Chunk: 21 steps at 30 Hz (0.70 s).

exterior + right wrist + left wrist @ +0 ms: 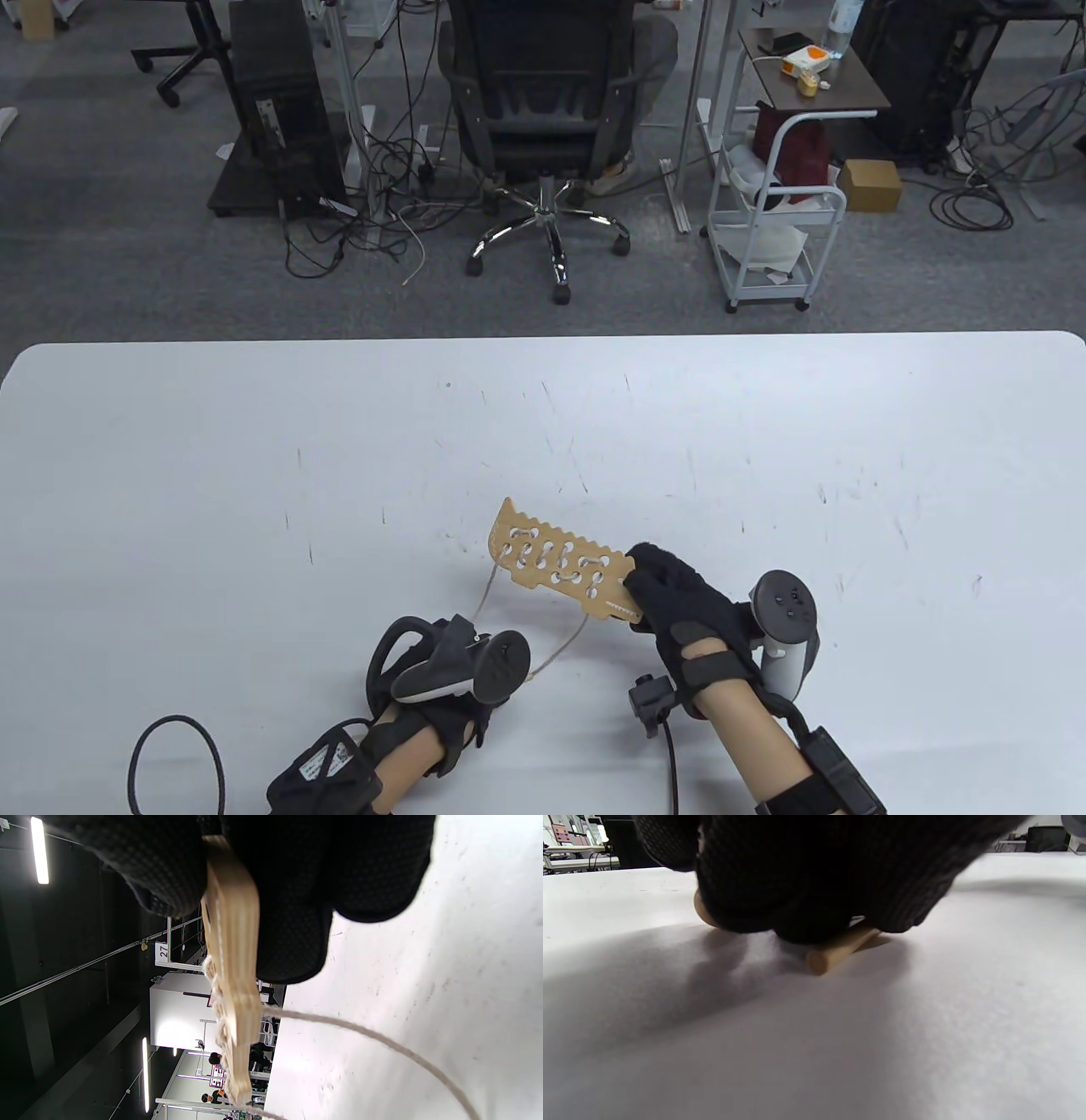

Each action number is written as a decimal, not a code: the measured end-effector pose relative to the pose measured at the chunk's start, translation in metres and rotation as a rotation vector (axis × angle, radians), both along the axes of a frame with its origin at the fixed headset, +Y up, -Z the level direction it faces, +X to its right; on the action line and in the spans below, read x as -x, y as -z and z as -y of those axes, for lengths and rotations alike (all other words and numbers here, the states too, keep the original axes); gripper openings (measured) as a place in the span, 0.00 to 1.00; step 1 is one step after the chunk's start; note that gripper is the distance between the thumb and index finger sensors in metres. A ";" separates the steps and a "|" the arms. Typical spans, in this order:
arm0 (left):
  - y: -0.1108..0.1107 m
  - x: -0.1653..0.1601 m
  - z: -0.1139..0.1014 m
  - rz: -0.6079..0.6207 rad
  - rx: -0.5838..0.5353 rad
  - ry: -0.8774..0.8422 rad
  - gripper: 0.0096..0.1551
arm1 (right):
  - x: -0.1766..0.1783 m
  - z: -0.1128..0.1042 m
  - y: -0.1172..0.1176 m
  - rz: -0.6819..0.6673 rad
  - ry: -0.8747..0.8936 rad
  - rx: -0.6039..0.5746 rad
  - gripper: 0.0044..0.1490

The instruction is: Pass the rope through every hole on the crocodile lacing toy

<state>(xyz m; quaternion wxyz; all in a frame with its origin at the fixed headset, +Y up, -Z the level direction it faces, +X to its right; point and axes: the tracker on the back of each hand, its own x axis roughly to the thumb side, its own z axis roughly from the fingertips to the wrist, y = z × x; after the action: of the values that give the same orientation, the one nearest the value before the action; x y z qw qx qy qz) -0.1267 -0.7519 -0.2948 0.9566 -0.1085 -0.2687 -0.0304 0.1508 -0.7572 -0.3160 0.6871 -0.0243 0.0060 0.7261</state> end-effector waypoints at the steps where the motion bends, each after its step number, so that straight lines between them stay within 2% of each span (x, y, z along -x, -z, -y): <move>1: 0.001 0.001 -0.001 -0.006 -0.001 -0.016 0.30 | 0.000 0.000 0.000 0.000 0.001 0.001 0.34; 8: 0.010 0.023 -0.022 -0.091 -0.069 -0.164 0.33 | 0.000 0.000 0.001 -0.002 -0.005 0.006 0.34; 13: 0.019 0.047 -0.037 -0.183 -0.159 -0.256 0.34 | 0.000 0.000 0.001 -0.001 -0.006 0.012 0.34; 21: 0.031 0.078 -0.043 -0.289 -0.229 -0.312 0.38 | -0.001 0.000 0.000 0.007 -0.006 0.014 0.34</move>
<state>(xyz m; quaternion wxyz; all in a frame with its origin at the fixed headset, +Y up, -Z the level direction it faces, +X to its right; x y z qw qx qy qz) -0.2051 -0.7091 -0.3257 0.9843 0.0402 -0.1372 0.1032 0.1516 -0.7573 -0.3161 0.6847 -0.0316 0.0088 0.7281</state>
